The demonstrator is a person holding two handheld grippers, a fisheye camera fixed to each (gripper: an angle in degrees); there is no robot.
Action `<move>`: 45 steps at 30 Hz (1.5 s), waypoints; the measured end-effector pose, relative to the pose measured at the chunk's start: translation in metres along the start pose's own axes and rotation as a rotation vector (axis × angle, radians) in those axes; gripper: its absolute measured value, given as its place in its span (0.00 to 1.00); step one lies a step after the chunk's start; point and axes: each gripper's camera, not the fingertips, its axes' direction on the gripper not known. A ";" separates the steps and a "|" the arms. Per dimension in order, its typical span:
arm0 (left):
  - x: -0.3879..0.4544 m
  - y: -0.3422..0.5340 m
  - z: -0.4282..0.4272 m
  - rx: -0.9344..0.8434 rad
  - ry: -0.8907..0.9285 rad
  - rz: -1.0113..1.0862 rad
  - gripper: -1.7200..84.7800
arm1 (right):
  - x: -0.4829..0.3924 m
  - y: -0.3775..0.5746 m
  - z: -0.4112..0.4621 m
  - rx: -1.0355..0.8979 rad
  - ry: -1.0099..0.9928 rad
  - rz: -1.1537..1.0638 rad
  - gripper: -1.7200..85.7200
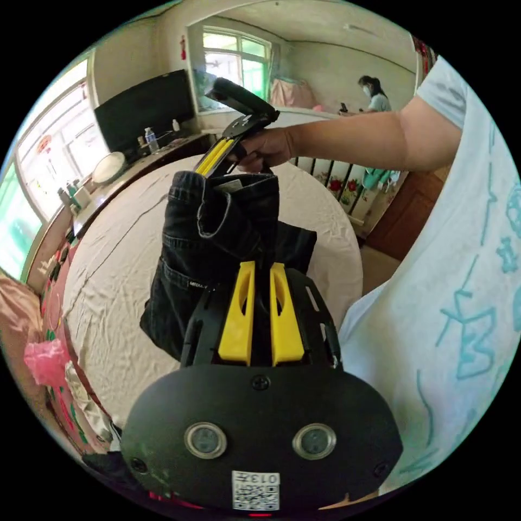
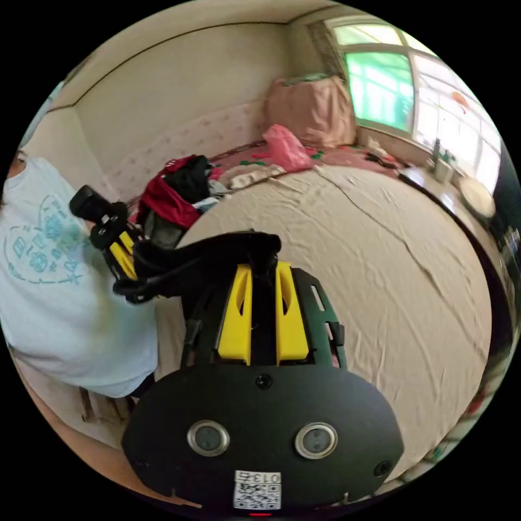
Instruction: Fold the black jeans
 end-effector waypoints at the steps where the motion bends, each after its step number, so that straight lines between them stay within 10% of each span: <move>1: 0.013 -0.019 0.031 -0.054 0.013 0.044 0.08 | 0.006 0.014 0.001 -0.011 0.021 0.042 0.10; 7: 0.077 -0.070 0.152 -0.328 -0.038 0.282 0.09 | 0.046 0.113 0.004 -0.116 0.053 0.383 0.10; 14: 0.081 -0.097 0.085 -0.084 -0.074 0.247 0.06 | 0.054 0.140 -0.054 0.080 -0.149 0.678 0.17; 20: 0.004 -0.089 0.108 -0.194 -0.240 -0.097 0.16 | 0.050 0.105 -0.026 0.005 -0.176 0.726 0.19; 45: -0.119 -0.107 0.159 -0.285 -0.133 -0.210 0.16 | 0.040 0.087 -0.097 -0.122 0.083 0.685 0.13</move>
